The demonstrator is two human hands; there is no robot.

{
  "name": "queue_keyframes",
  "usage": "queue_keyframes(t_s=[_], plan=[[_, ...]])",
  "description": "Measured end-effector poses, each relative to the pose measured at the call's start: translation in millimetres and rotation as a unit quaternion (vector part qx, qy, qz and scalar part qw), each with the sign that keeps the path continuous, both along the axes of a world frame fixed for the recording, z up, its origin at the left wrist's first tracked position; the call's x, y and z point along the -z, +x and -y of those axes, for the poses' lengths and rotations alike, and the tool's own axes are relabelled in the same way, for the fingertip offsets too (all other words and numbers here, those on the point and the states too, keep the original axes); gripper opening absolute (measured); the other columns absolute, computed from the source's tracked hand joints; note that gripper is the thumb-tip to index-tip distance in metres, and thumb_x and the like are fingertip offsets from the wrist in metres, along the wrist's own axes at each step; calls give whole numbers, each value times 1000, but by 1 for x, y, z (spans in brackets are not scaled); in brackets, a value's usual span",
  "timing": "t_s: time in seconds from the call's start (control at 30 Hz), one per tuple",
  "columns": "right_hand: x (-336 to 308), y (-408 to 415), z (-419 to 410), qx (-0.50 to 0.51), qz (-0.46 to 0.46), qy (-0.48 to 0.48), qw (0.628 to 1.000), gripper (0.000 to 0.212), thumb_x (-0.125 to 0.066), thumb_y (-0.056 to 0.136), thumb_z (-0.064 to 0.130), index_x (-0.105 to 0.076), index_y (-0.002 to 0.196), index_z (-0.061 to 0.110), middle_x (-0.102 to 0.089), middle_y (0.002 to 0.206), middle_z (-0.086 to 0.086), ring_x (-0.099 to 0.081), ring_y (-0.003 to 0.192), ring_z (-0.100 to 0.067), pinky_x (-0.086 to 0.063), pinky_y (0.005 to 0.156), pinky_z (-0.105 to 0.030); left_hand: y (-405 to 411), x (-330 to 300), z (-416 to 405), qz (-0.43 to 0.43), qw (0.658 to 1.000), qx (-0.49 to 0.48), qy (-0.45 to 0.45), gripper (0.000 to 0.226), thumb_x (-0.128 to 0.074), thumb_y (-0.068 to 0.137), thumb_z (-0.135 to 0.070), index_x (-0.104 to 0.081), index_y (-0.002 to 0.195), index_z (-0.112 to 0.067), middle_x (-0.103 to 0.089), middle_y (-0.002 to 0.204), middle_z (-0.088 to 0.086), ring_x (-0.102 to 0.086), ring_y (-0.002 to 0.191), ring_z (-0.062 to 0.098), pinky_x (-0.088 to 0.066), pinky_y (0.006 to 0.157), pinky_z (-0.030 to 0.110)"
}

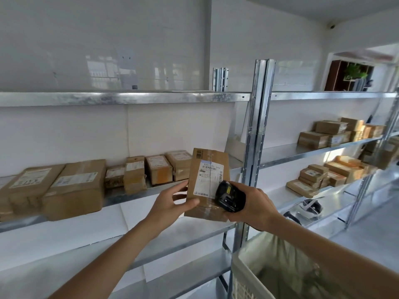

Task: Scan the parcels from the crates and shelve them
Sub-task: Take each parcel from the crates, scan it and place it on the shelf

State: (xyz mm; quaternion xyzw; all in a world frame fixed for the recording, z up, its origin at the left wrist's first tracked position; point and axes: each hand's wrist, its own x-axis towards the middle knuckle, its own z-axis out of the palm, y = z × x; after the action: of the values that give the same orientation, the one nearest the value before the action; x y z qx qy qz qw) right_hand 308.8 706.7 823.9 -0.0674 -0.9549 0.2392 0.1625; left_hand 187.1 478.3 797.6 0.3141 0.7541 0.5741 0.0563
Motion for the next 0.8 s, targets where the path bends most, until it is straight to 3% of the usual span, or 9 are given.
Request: queue_keyframes(t_s=[0.1,0.4,0.63,0.7,0.8], plan=[[-2,-28,-29,10,9,0,1000,81,-92,64,44,-57,137,43,-64,94,25,-60,92,-6,-49,82,-23,-31,3,-32,-9,1000,6,5,61,-82,81,-38,-58,136,-43,-67,122,-25,-62,113,1,-54,87,16],[7,-118,-104,3,45,17,999,82,-92,66,38,-56,140,41,-61,98,26,-61,98,-8,-46,83,-24,-120,25,-106,-19,1000,-4,-7,55,-85,76,-42,-65,127,-36,-69,113,-23,-64,104,0,-52,71,7],[35,-179,-150,-11,76,16,997,78,-88,60,47,-58,132,45,-71,103,22,-66,99,-5,-58,92,-36,-160,43,-140,3,999,0,-33,54,-84,79,-35,-61,127,-40,-68,113,-24,-65,106,4,-53,73,8],[40,-198,-162,-26,84,18,996,72,-89,62,45,-61,128,44,-71,101,21,-65,96,-3,-57,90,-30,-170,48,-147,12,999,-1,-46,58,-86,78,-31,-59,129,-41,-68,114,-25,-66,106,2,-55,79,11],[43,-224,-176,-62,95,26,993,67,-90,67,41,-63,128,40,-66,95,22,-61,90,-1,-47,81,-13,-187,56,-156,14,998,-30,-58,62,-86,78,-33,-60,134,-37,-69,119,-24,-65,111,5,-56,96,27]])
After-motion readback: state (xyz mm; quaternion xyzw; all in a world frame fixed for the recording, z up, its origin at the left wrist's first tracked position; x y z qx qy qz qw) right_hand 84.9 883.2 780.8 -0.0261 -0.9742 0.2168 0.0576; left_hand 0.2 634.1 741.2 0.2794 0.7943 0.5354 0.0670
